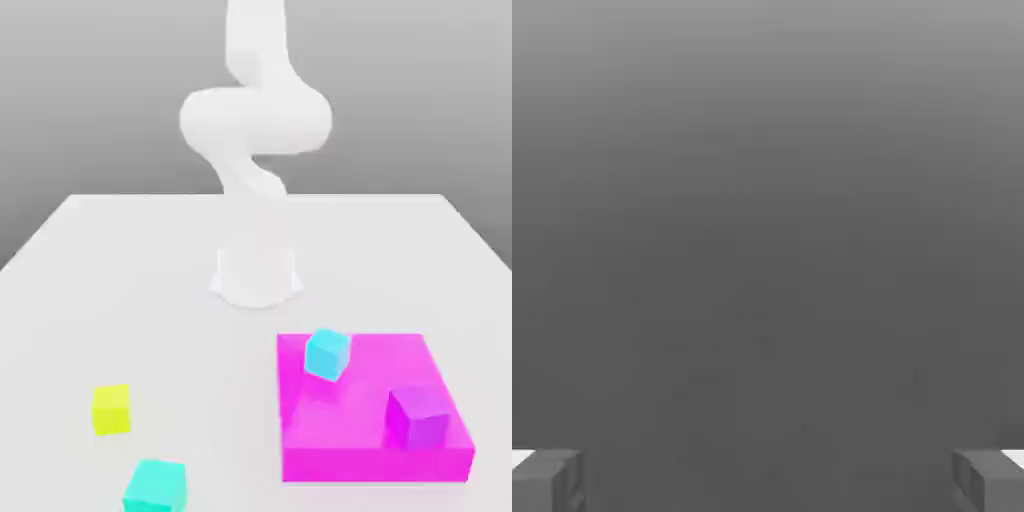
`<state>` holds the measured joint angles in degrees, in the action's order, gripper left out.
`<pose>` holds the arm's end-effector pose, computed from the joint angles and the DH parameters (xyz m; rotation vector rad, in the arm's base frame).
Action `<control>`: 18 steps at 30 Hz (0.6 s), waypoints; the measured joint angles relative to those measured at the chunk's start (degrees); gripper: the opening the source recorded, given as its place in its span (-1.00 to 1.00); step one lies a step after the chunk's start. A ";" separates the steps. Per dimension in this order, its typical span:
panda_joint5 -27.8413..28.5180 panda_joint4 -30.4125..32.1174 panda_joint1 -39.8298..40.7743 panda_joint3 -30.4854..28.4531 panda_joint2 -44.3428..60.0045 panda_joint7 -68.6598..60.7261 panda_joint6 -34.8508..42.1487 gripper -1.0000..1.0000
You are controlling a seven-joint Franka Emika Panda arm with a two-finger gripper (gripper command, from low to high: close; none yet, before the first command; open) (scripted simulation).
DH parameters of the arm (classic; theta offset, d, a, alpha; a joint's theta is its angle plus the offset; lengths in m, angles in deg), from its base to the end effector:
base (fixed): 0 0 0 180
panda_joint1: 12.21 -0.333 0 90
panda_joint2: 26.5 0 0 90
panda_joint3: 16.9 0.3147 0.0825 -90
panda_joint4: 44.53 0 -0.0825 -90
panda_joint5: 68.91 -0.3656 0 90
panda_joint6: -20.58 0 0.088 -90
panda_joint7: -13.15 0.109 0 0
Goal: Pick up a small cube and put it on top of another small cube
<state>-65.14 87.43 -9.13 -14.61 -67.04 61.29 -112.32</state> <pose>0.3640 -0.0009 0.6756 -2.5274 1.1093 -1.0084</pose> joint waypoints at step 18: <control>18.40 1.32 12.82 3.70 37.97 10.26 -8.31 0.00</control>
<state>-46.75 88.75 3.69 -10.91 -29.07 71.56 -120.64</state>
